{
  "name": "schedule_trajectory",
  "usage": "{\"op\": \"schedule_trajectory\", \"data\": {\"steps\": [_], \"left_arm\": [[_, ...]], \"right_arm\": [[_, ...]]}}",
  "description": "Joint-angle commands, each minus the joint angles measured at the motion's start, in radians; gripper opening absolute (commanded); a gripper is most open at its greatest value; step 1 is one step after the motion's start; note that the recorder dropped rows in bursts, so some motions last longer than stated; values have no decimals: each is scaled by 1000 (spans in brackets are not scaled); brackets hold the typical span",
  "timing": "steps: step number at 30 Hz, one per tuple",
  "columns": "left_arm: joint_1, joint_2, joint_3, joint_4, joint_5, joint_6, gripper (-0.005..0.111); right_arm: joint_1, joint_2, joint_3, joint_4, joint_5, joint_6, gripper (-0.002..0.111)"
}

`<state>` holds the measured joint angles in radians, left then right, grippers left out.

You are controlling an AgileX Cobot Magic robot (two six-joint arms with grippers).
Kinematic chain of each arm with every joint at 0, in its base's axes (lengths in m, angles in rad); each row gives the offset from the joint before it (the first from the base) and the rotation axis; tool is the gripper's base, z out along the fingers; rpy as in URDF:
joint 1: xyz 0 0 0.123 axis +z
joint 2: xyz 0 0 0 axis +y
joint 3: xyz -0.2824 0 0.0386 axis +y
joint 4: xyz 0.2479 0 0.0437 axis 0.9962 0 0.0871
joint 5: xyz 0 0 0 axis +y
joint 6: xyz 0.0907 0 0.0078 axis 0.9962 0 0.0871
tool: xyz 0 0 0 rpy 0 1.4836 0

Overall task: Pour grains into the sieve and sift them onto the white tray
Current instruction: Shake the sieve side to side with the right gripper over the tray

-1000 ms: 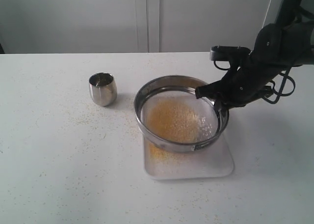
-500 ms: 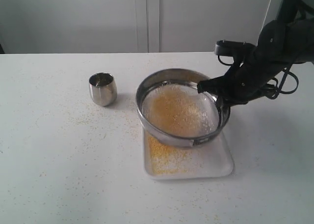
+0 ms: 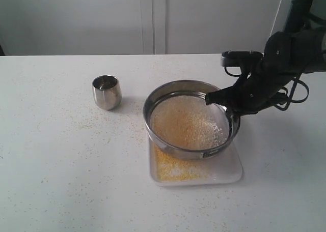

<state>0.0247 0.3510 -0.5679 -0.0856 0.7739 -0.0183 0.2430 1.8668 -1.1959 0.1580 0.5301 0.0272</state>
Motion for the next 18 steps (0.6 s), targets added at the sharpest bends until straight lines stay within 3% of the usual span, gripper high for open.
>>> {"op": "schedule_trajectory", "data": {"steps": [1, 3, 5, 6, 11, 12, 15, 18], "left_arm": [[4, -7, 1, -2, 4, 0, 0], [4, -7, 1, -2, 4, 0, 0], [4, -7, 1, -2, 4, 0, 0], [4, -7, 1, -2, 4, 0, 0], [4, -7, 1, -2, 4, 0, 0], [4, -7, 1, -2, 4, 0, 0], [4, -7, 1, -2, 4, 0, 0], [4, -7, 1, -2, 4, 0, 0]], "right_arm": [[-5, -9, -25, 14, 95, 59, 0], [-5, -13, -4, 0, 107, 55, 0], [-5, 1, 11, 3, -141, 55, 0], [-5, 9, 11, 4, -165, 69, 0], [-3, -9, -2, -3, 202, 88, 0], [-3, -9, 11, -3, 177, 77, 0], [-3, 7, 23, -3, -134, 75, 0], [-3, -3, -14, 44, 19, 114, 0]]}}
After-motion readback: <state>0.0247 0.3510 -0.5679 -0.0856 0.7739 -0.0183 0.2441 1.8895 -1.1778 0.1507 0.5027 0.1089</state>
